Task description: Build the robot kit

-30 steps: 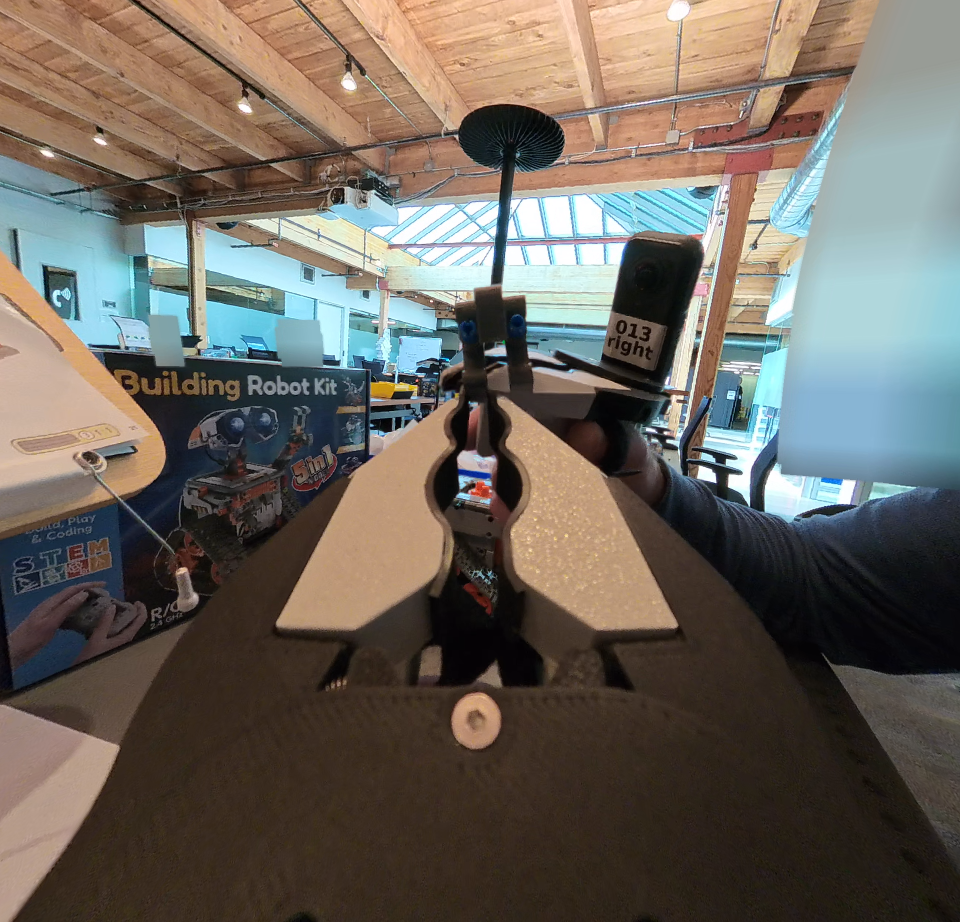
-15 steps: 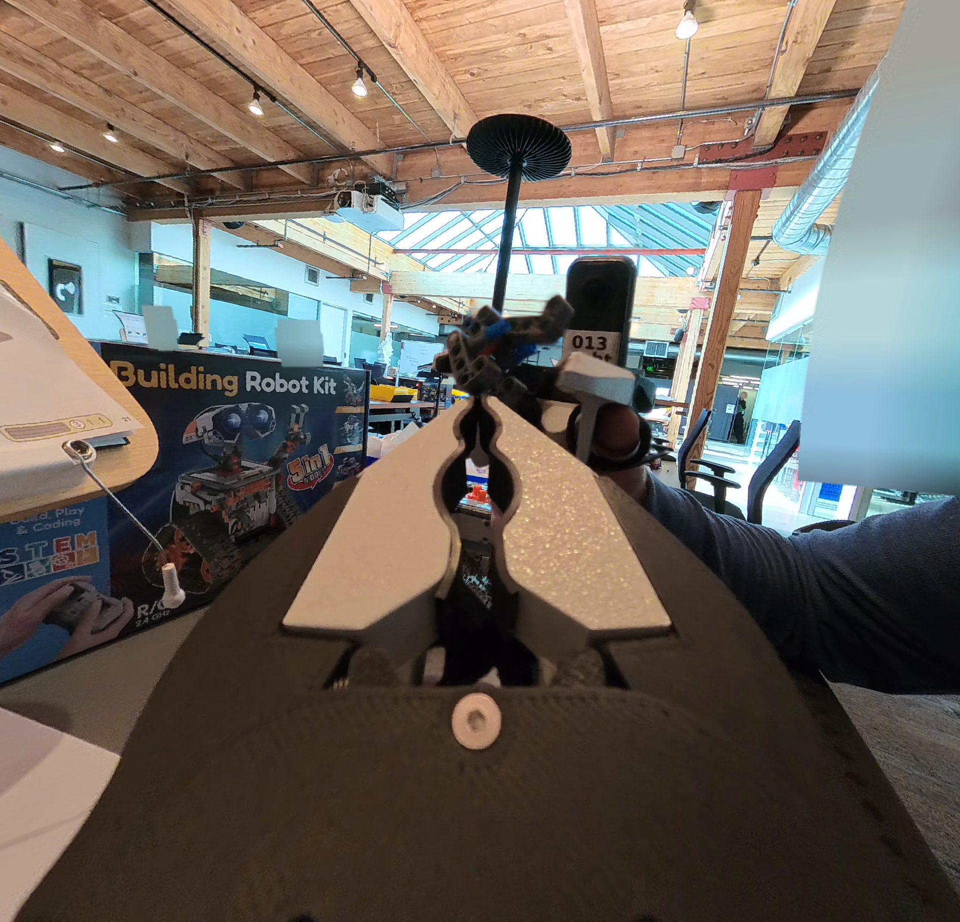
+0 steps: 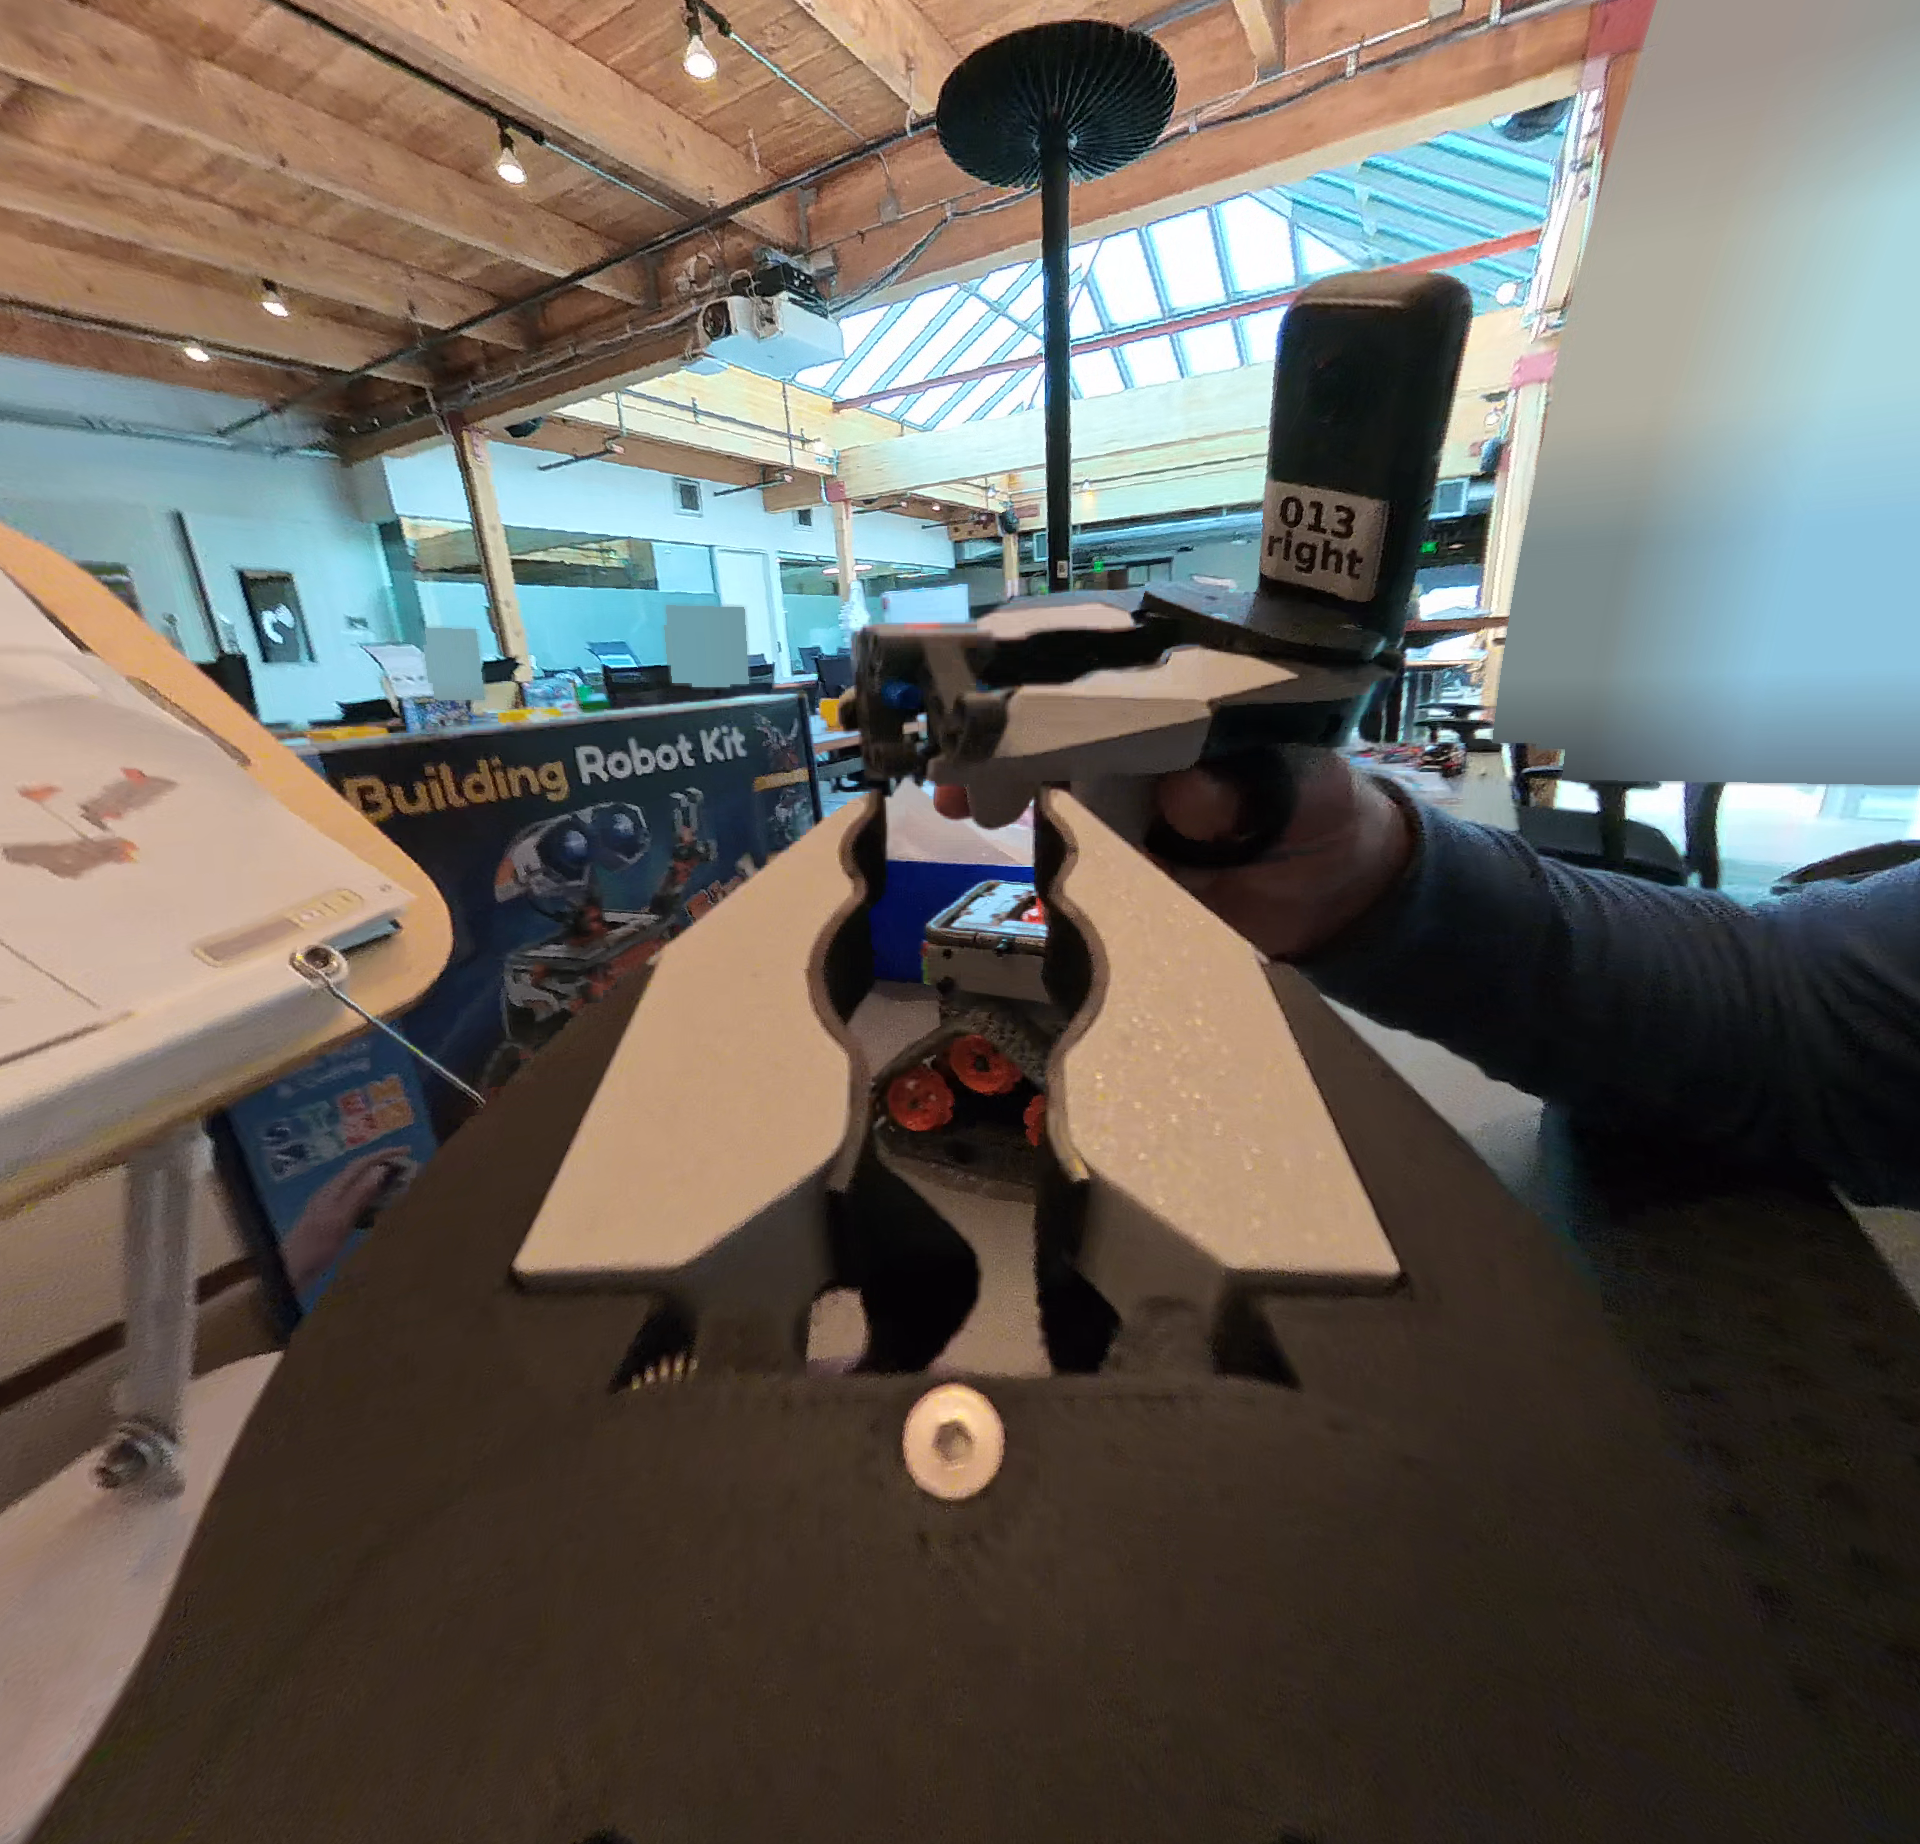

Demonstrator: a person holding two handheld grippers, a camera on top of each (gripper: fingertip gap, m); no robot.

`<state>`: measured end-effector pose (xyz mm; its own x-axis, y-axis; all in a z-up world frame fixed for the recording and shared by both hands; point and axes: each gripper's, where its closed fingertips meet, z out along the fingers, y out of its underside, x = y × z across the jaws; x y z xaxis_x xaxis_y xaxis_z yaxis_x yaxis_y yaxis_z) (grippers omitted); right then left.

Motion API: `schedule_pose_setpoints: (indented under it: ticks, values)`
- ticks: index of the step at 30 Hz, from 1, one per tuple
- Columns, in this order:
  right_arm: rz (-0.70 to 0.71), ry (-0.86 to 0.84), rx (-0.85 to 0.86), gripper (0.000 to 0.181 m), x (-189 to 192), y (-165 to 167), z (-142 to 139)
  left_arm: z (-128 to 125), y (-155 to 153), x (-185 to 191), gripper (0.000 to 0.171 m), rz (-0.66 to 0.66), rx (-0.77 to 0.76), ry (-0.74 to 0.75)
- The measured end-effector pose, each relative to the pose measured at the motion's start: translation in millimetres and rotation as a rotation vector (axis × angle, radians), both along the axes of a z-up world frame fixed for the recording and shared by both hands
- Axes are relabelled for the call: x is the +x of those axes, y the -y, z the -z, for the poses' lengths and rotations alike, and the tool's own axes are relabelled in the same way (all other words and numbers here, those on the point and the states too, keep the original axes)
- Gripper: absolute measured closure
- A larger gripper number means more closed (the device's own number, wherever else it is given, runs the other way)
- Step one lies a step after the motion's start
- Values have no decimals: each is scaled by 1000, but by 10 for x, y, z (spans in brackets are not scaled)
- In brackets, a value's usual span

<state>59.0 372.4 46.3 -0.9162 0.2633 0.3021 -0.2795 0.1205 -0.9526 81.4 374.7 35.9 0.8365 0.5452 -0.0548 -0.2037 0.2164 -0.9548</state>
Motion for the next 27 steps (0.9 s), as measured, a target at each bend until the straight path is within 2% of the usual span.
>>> schedule_pose_setpoints:
  ticks: [7, 9, 10, 21, 25, 27]
  values:
    - [113, -135, 103, 155, -20, 64, 106, 16, -52, -13, 146, -89, -73, -24]
    - [122, -147, 112, 155, -30, 67, 121, 13, -2, -61, 163, -121, -60, -9]
    - [129, -153, 118, 155, -34, 71, 130, 16, 13, -69, 164, -129, -64, -10]
    - [212, -366, 240, 161, -89, 7, 137, 63, 22, -72, 166, -122, -145, 31]
    - [269, -578, 386, 164, -126, -72, 157, 146, -12, -73, 166, -115, -232, 64]
    - [294, -747, 479, 164, -134, -112, 170, 203, -39, -79, 166, -109, -271, 80]
